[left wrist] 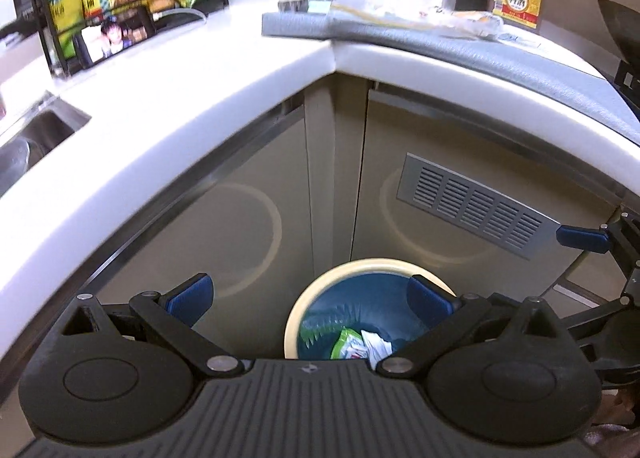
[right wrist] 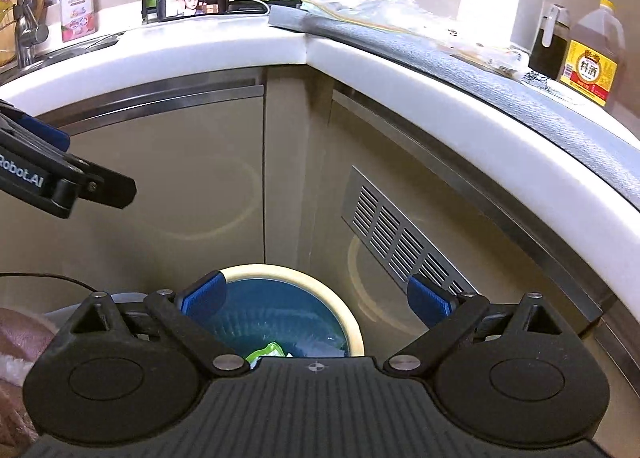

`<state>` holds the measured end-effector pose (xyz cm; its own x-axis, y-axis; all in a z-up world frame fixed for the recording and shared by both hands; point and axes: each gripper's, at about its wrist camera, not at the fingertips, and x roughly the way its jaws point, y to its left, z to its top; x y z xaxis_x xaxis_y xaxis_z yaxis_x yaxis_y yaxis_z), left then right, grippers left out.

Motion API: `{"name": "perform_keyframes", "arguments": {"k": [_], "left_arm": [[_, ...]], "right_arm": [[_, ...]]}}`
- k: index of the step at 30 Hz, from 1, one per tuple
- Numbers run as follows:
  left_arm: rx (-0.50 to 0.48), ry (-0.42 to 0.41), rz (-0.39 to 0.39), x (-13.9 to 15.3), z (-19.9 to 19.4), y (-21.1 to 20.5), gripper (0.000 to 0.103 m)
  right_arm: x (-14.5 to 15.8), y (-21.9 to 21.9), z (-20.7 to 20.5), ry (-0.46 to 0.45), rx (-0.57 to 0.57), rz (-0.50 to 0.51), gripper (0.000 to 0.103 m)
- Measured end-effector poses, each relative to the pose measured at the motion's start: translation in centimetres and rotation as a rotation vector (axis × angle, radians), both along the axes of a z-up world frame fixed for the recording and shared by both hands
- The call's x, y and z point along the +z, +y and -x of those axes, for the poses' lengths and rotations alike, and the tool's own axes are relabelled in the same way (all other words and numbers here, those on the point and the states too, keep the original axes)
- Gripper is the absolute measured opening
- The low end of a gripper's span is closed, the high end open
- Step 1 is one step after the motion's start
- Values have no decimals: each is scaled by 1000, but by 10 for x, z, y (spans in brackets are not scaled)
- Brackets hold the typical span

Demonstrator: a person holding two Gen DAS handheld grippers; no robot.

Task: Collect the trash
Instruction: 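Raise both open grippers out of the bin toward the counter, then move the right gripper to the clear snack bag on the patterned paper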

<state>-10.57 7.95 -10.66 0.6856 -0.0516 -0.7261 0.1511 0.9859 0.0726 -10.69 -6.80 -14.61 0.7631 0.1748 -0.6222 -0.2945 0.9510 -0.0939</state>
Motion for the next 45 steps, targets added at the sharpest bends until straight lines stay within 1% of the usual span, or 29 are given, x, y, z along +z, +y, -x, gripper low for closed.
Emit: {"name": "perform_keyframes", "arguments": {"k": [7, 12, 23, 27, 31, 34, 38, 43, 45], "left_arm": [[-16, -85, -59, 11, 10, -9, 103], [-20, -108, -79, 15, 13, -11, 103], [0, -136, -62, 24, 11, -6, 103], [20, -147, -34, 32, 8, -1, 103], [46, -149, -2, 40, 3, 4, 103], [64, -145, 22, 45, 0, 9, 103], [80, -149, 38, 49, -1, 14, 103], [92, -138, 40, 49, -4, 18, 103], [93, -133, 41, 49, -5, 20, 103]], "right_arm": [[6, -14, 5, -21, -38, -39, 98], [7, -20, 5, -13, -66, -61, 99], [13, -21, 5, -30, -53, -57, 99], [30, -23, 2, -73, -39, -72, 99], [57, -29, -7, -145, -21, -112, 101], [78, -34, -20, -204, -4, -127, 103], [102, -43, -53, -256, -15, -148, 103], [121, -54, -113, -250, -76, -204, 103], [126, -61, -142, -233, -126, -225, 103]]}}
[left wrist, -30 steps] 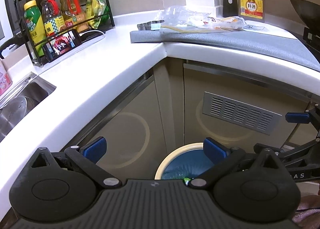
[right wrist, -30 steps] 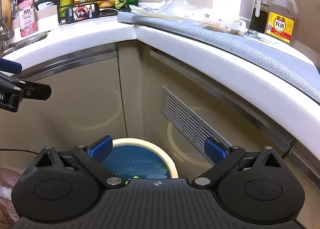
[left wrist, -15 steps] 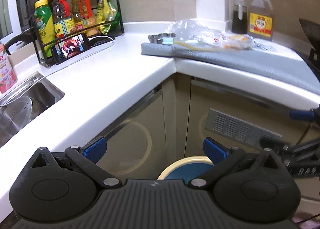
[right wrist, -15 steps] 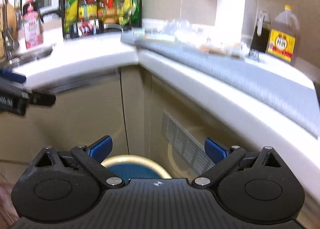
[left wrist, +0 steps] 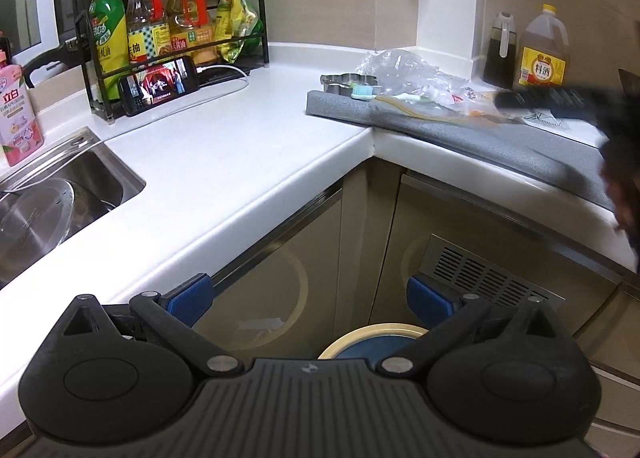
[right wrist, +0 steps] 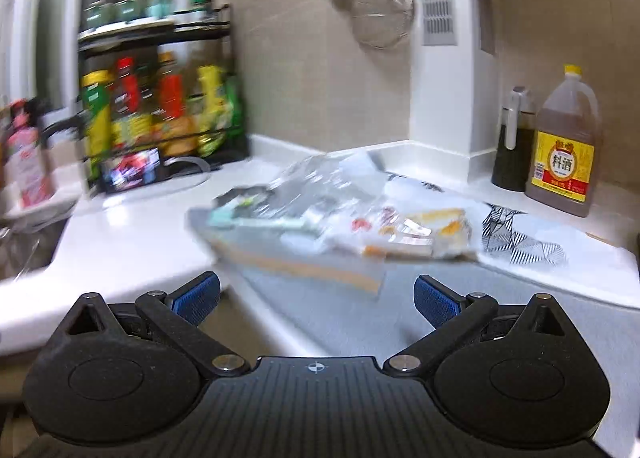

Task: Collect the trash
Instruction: 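Move the right gripper to the clear snack bag on the patterned paper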

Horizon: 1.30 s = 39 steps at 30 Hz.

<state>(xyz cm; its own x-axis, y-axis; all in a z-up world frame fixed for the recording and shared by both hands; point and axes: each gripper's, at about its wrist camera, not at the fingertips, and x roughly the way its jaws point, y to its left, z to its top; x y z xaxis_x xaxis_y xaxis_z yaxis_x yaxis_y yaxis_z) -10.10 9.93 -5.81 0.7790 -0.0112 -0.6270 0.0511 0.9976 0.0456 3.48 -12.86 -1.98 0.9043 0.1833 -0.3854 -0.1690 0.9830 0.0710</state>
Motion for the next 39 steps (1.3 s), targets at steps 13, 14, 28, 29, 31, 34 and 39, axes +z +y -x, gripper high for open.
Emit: {"name": "perform_keyframes", "arguments": {"k": [13, 14, 28, 29, 31, 34, 39], "left_arm": [[27, 27, 1, -2, -12, 10, 103], [27, 27, -1, -2, -12, 10, 103], [1, 6, -17, 5, -22, 0, 103], [-6, 2, -17, 7, -24, -3, 103], [-22, -6, -22, 10, -28, -9, 103], [-46, -8, -19, 13, -35, -20, 103], [-95, 0, -18, 15, -37, -39, 103]], "right_arm": [[-37, -56, -121, 204, -349, -429, 103], [-39, -57, -123, 182, -367, -436, 103], [-29, -102, -91, 137, -422, -502, 29], [-27, -110, -83, 134, -427, -497, 29], [-24, -122, -68, 132, -443, -464, 29], [-27, -134, -53, 138, -468, -392, 29], [-43, -146, -41, 97, -422, -431, 33]]}}
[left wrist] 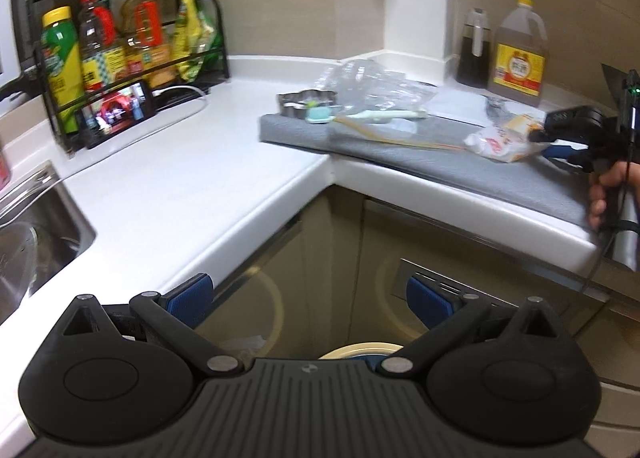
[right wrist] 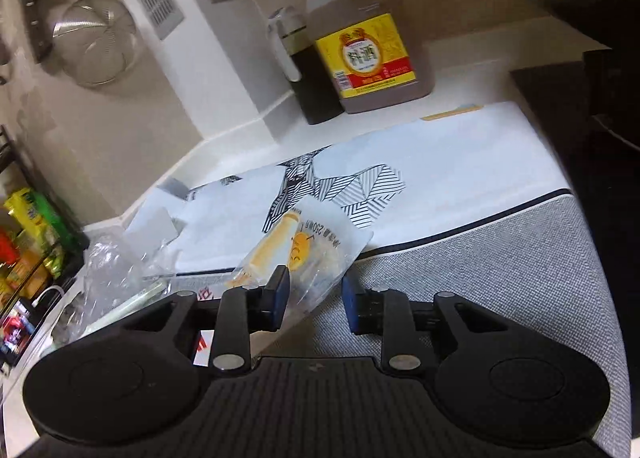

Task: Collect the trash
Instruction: 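Move the right gripper to the clear snack bag on the patterned paper, then grasp the clear yellow-printed snack bag with the right gripper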

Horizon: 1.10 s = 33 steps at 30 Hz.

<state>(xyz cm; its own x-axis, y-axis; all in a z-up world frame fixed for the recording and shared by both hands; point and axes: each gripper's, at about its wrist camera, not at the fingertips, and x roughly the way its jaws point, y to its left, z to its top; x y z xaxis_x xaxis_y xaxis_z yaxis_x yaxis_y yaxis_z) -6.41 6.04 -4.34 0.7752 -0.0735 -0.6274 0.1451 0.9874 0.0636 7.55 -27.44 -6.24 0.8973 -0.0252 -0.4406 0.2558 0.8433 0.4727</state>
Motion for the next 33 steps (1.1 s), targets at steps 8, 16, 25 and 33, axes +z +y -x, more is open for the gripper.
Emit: {"name": "perform_keyframes", "arguments": {"k": [8, 16, 25, 33], "left_arm": [[-17, 15, -28, -1, -5, -17, 103], [-17, 39, -32, -7, -7, -18, 103], [-22, 48, -27, -11, -8, -20, 103], [-33, 49, -29, -10, -11, -24, 103]], "right_arm": [[-6, -5, 3, -42, -22, -79, 36], [-7, -6, 3, -48, -22, -91, 36], [-7, -6, 3, -51, -22, -97, 36], [-8, -10, 4, -61, -18, -119, 37]]}}
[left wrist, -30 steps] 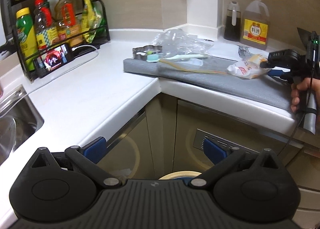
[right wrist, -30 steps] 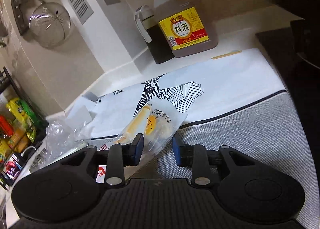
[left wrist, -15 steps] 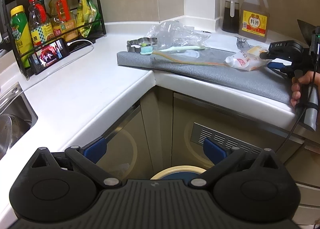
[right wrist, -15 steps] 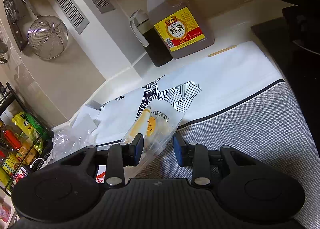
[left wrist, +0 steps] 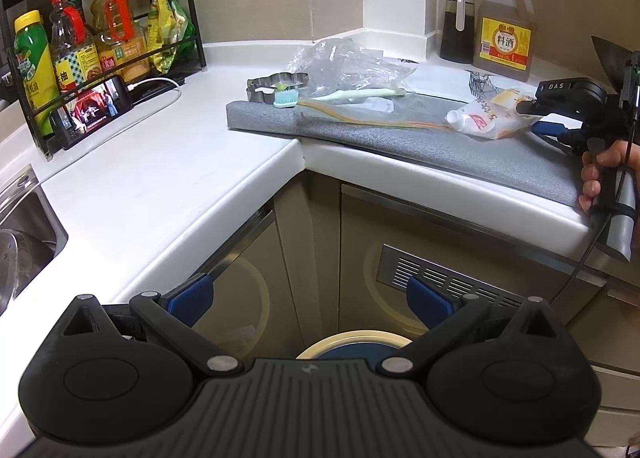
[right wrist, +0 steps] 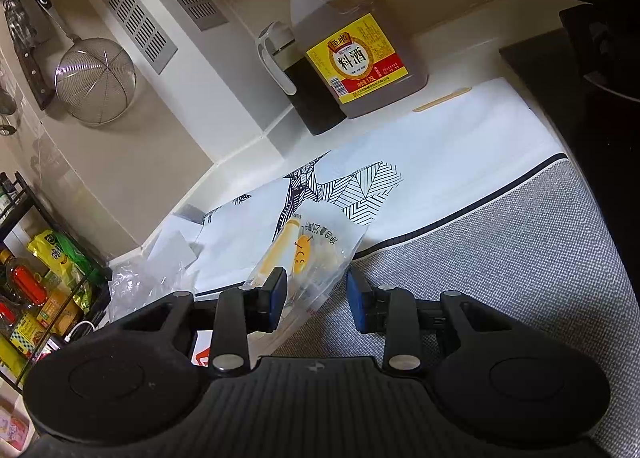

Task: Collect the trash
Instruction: 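Grasp the clear yellow-printed snack bag with the right gripper, then grasp the long white stick on the grey mat with the left gripper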

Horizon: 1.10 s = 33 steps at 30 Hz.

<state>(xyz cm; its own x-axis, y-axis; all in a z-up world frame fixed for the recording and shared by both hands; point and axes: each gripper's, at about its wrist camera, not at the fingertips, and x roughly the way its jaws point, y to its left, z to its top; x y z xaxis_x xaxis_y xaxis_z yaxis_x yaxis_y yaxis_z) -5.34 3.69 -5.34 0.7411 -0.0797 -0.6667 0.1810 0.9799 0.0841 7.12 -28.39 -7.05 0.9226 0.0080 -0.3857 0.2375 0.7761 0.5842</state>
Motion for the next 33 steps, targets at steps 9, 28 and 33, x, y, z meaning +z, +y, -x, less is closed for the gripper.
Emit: {"name": "perform_keyframes", "arguments": {"k": [9, 28, 33], "left_arm": [[-74, -170, 12, 44, -33, -5, 103], [-101, -28, 210, 38, -222, -34, 103], [-134, 78, 315, 32, -231, -30, 103]], "right_arm": [[14, 6, -13, 19, 67, 70, 81], [5, -14, -18, -42, 94, -28, 85], [6, -14, -18, -44, 96, -30, 84]]}}
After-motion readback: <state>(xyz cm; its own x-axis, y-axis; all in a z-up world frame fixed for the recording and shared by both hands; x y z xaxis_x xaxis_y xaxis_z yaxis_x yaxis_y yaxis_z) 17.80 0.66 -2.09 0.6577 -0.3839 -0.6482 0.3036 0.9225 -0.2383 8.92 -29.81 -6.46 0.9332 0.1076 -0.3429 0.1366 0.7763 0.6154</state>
